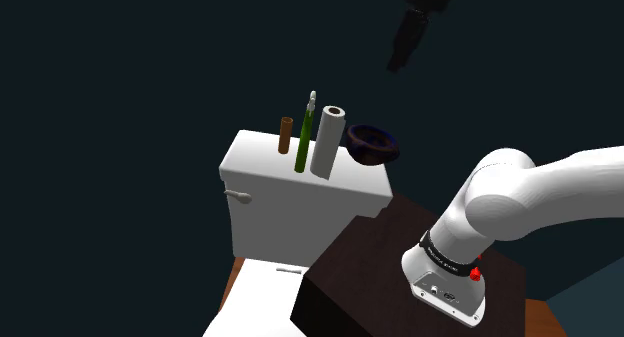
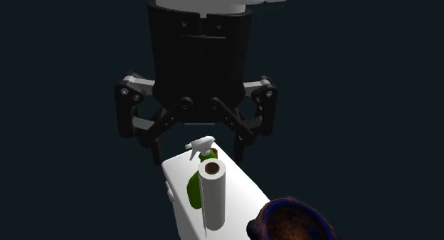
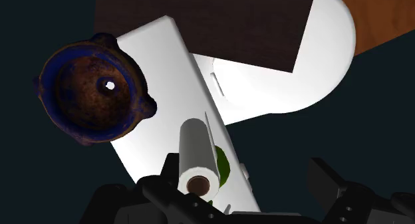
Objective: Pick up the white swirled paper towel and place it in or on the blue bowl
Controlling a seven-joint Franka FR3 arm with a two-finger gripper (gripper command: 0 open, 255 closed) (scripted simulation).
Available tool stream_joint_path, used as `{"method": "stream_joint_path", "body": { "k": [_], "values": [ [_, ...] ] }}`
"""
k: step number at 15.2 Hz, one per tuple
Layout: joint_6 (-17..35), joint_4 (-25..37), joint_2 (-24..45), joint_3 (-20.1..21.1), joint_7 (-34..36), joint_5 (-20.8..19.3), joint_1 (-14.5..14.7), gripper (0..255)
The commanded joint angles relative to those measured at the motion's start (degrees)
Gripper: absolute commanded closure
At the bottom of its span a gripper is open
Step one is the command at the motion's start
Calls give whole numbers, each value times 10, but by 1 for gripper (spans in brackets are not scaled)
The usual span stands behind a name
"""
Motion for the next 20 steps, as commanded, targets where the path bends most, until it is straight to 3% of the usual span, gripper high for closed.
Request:
{"method": "stream_joint_path", "body": {
  "k": [1,13,20],
  "values": [
    [0,0,0,0,0,0,0,0],
    [235,-102,139,37,40,-17,-17,0],
    [292,-142,155,40,41,-16,-17,0]
  ]
}}
